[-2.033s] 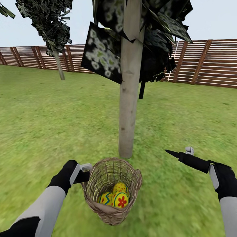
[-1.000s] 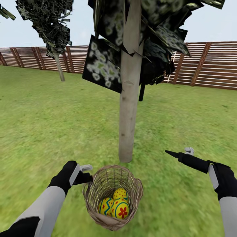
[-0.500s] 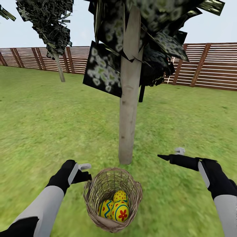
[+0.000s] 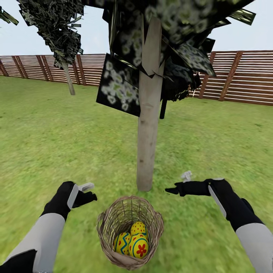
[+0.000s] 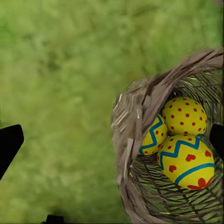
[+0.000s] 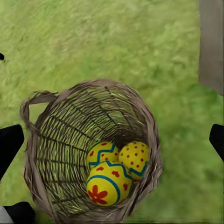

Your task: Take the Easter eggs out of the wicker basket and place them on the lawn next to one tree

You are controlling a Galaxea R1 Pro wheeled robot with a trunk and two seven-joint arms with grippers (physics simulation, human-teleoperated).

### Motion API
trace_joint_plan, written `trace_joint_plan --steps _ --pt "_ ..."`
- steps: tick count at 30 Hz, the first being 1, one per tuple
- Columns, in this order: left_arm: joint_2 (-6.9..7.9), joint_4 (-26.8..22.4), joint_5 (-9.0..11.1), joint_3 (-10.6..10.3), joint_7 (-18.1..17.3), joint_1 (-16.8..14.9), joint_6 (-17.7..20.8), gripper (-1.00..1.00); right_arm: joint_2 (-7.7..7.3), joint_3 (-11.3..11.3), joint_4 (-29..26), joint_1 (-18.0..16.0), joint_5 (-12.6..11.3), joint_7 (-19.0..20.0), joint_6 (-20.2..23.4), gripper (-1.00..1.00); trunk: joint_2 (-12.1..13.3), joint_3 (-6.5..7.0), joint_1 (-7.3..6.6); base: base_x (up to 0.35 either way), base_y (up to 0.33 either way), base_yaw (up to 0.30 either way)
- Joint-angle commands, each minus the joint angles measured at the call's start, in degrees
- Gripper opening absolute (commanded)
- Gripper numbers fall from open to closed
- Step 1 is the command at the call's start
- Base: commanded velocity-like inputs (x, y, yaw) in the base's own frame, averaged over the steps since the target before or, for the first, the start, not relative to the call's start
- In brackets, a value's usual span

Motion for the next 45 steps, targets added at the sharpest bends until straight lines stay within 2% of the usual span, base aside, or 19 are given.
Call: trace_joint_plan --steps 1,2,5,8,9,10,13,16,20,22,25,30,32,35,41,43,45 --pt "0.40 -0.71 0.48 2.04 0.21 -0.03 0.26 1.00 -0.08 2.46 -0.44 -0.01 -0.27 -0.08 0.45 1.00 0.39 0.13 -0.23 0.000 0.000 0.000" --pt "0.66 -1.08 0.88 3.78 0.20 -0.03 0.27 1.00 -0.10 4.58 -0.84 -0.03 -0.25 -0.09 0.48 1.00 0.79 0.31 -0.45 0.000 0.000 0.000" --pt "1.57 -1.35 2.85 7.39 0.22 -0.03 0.39 1.00 -0.05 8.80 -2.40 -0.01 -0.28 -0.11 0.62 1.00 2.00 0.85 -1.11 0.000 0.000 0.000" --pt "2.04 -1.38 4.81 8.80 0.25 -0.03 0.48 1.00 0.05 12.45 -4.97 0.07 -0.23 -0.49 2.46 1.00 3.20 1.39 -1.77 0.000 0.000 0.000" --pt "2.53 -1.40 5.98 9.16 0.26 -0.03 0.52 1.00 0.11 14.72 -6.46 0.10 -0.14 -1.31 5.00 1.00 3.60 1.57 -1.99 0.000 0.000 0.000" --pt "2.93 -1.40 6.80 9.30 0.26 -0.03 0.53 1.00 0.15 16.05 -7.38 0.11 -0.11 -2.34 6.78 1.00 3.60 1.57 -1.99 0.000 0.000 0.000" --pt "3.75 -1.40 9.85 9.70 0.27 -0.03 0.54 1.00 0.60 18.57 -11.25 0.12 -0.16 -7.69 11.40 1.00 3.60 1.57 -1.99 0.000 0.000 0.000" --pt "4.14 -1.40 13.71 10.81 0.27 -0.03 0.55 1.00 2.10 20.66 -16.28 0.13 -0.14 -14.22 17.38 1.00 3.60 1.57 -1.99 0.000 0.000 0.000" --pt "4.51 -1.40 16.73 12.31 0.27 -0.03 0.53 1.00 2.68 24.10 -17.90 0.16 -0.14 -20.19 19.69 1.00 3.60 1.57 -1.99 0.000 0.000 0.000" --pt "4.54 -1.38 17.69 12.63 0.27 -0.03 0.48 1.00 2.86 26.80 -18.31 0.14 -0.11 -22.94 20.08 1.00 3.60 1.57 -1.99 0.000 0.000 0.000" --pt "4.55 -1.36 18.06 12.75 0.27 -0.03 0.42 1.00 3.72 29.66 -18.40 0.16 1.94 -25.56 20.26 1.00 3.60 1.57 -1.99 0.000 0.000 0.000" --pt "4.49 -1.32 18.13 12.79 0.27 -0.03 0.38 1.00 7.90 36.23 -17.24 0.17 11.75 -26.75 20.47 1.00 3.60 1.57 -1.99 0.000 0.000 0.000" --pt "4.49 -1.31 18.13 12.79 0.27 -0.03 0.38 1.00 9.34 38.45 -16.31 0.18 14.26 -26.86 20.46 1.00 3.60 1.57 -1.99 0.000 0.000 0.000" --pt "4.48 -1.31 18.14 12.79 0.27 -0.03 0.37 1.00 9.79 39.43 -15.97 0.16 14.86 -26.82 20.34 1.00 3.60 1.57 -1.99 0.000 0.000 0.000" --pt "4.47 -1.31 18.13 12.79 0.27 -0.03 0.37 1.00 10.18 39.74 -15.98 0.19 14.77 -26.63 20.06 1.00 3.60 1.57 -1.99 0.000 0.000 0.000" --pt "4.47 -1.31 18.13 12.79 0.27 -0.03 0.37 1.00 11.14 39.64 -15.78 0.18 14.60 -26.44 19.94 1.00 3.60 1.57 -1.99 0.000 0.000 0.000" --pt "4.44 -1.36 18.15 12.76 0.27 -0.03 0.37 1.00 12.62 39.70 -13.34 0.19 14.60 -24.90 19.81 1.00 3.60 1.57 -1.99 0.000 0.000 0.000"
